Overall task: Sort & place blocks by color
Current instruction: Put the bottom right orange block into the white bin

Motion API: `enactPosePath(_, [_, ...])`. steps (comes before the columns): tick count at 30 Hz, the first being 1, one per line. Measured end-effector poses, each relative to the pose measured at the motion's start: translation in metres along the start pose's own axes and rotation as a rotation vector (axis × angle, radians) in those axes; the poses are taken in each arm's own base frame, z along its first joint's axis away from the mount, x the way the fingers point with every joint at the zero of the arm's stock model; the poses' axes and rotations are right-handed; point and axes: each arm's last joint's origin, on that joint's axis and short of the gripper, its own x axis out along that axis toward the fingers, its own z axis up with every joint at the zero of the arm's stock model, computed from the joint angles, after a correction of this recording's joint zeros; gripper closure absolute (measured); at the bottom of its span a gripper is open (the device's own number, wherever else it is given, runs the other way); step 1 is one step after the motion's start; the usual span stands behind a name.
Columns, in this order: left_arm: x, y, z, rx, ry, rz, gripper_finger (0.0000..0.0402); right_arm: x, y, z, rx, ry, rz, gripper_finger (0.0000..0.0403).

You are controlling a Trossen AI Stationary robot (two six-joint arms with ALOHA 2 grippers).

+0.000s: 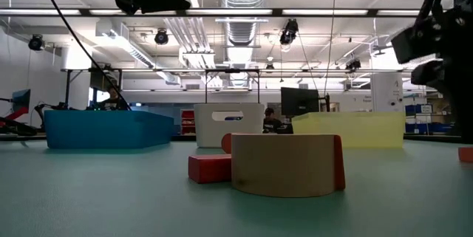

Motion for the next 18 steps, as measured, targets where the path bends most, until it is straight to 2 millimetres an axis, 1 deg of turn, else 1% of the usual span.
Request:
enactPosePath(4, [0.0,0.0,0.0,0.002,0.0,0.0,0.0157,0.01,0.001,0.001,-0.007,0.033,-0.029,0.0167])
enactPosePath(7, [0.0,0.0,0.0,0.002,0.0,0.001,0.0157,0.017,0.002,0.001,-0.021,0.054,-0.047,0.0161])
enactPosePath(10, [0.0,0.0,0.0,0.002,0.0,0.001,0.0157,0.022,0.003,0.003,-0.038,0.063,-0.058,0.0185])
enactPosePath(16, [0.0,0.0,0.0,0.002,0.0,0.001,0.0157,0.026,0.001,0.005,-0.063,0.087,-0.054,0.0284])
enactPosePath(18, [0.0,0.0,0.0,0.003,0.0,0.001,0.0157,0.025,0.0,0.005,-0.081,0.084,-0.048,0.0285])
